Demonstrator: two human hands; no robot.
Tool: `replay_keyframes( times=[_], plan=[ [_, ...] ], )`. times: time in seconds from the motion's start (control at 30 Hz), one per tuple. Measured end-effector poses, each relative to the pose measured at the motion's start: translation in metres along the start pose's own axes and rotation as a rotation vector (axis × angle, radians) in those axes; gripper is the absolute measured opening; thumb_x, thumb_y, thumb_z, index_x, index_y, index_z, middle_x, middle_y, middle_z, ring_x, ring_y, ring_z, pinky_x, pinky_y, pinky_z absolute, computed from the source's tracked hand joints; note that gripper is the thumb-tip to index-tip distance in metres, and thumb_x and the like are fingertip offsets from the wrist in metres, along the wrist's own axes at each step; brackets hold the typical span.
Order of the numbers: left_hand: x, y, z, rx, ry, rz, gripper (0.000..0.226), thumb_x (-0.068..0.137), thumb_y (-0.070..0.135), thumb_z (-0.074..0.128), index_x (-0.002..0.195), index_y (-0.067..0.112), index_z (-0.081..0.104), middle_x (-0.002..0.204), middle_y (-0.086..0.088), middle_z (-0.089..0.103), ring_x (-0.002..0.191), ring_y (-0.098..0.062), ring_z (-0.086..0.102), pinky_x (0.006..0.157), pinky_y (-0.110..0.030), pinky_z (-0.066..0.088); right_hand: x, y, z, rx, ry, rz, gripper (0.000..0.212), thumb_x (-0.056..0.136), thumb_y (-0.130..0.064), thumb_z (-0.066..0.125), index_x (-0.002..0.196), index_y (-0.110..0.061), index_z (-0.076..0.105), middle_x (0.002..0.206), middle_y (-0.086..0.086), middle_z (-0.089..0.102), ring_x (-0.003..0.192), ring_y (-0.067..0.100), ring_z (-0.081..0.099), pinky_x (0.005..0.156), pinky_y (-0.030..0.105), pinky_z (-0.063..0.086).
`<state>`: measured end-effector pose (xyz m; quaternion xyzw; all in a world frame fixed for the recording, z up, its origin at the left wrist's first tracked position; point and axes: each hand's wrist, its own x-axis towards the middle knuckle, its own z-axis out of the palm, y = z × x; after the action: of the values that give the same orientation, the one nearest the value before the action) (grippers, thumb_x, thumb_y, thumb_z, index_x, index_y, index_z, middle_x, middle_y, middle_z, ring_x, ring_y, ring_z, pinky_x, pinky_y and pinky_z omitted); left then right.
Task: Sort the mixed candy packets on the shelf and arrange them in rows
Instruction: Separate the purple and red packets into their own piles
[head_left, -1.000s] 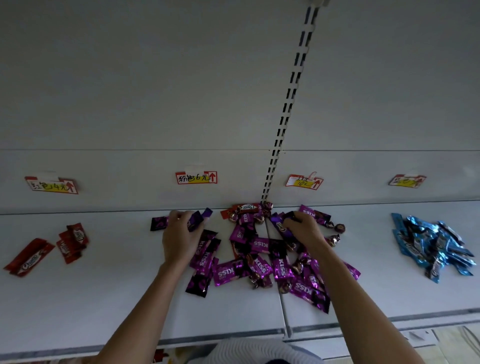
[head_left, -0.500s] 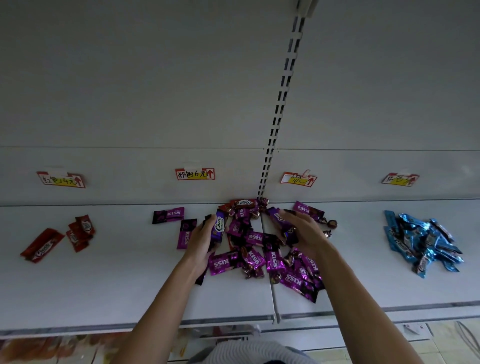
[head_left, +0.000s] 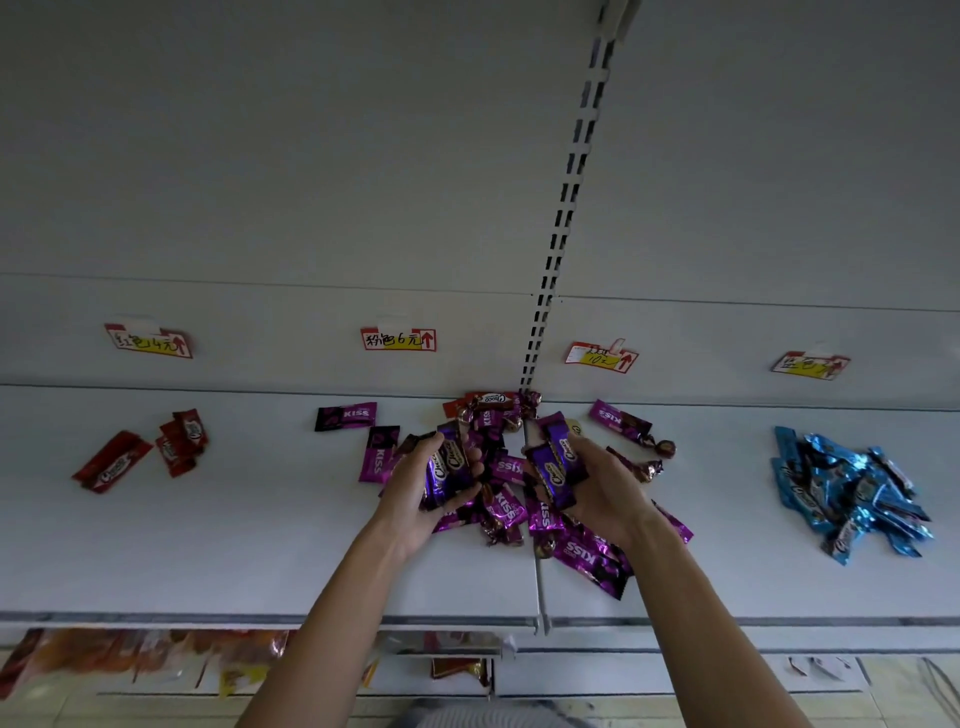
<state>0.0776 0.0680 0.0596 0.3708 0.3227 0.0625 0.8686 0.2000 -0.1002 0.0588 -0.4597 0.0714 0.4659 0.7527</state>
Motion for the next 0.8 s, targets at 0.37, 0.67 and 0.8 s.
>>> replay_keyframes(
  times=[0.37, 0.67, 0.8],
  plan=[
    [-0.046, 0.005, -0.020, 0.019, 0.106, 0.056, 0.035, 0.087, -0.010, 0.032, 0.114, -0.005, 0.054, 0.096, -0.018, 0.068, 0.089, -0.026, 0.065, 0.076, -0.034, 0.058, -0.005, 0.040, 0.026, -0.457, 0.005, -0.166, 0.032, 0.090, -0.026, 0.058, 0.120, -0.014, 0.057, 0.113, 0.011, 0.067, 0.095, 0.021, 0.066, 0.079, 0.036, 0.055],
    [-0.145, -0.023, -0.074, 0.261, 0.713, 0.351, 0.012, 0.086, 0.010, 0.062, 0.094, 0.018, 0.059, 0.083, -0.004, 0.064, 0.074, -0.018, 0.061, 0.072, -0.033, 0.054, -0.029, 0.085, 0.104, -0.683, -0.341, -0.051, 0.043, 0.077, -0.014, 0.071, 0.117, -0.023, 0.054, 0.112, 0.008, 0.064, 0.094, 0.026, 0.065, 0.058, 0.030, 0.053],
    [-0.200, -0.043, -0.098, 0.352, 1.101, 0.446, 0.016, 0.084, 0.008, 0.065, 0.091, 0.021, 0.057, 0.072, -0.008, 0.061, 0.058, -0.021, 0.054, 0.056, -0.022, 0.047, -0.034, 0.108, 0.144, -0.875, -0.644, -0.063, 0.046, 0.076, 0.011, 0.067, 0.108, -0.020, 0.055, 0.095, 0.005, 0.066, 0.072, 0.011, 0.064, 0.055, 0.024, 0.050]
  ],
)
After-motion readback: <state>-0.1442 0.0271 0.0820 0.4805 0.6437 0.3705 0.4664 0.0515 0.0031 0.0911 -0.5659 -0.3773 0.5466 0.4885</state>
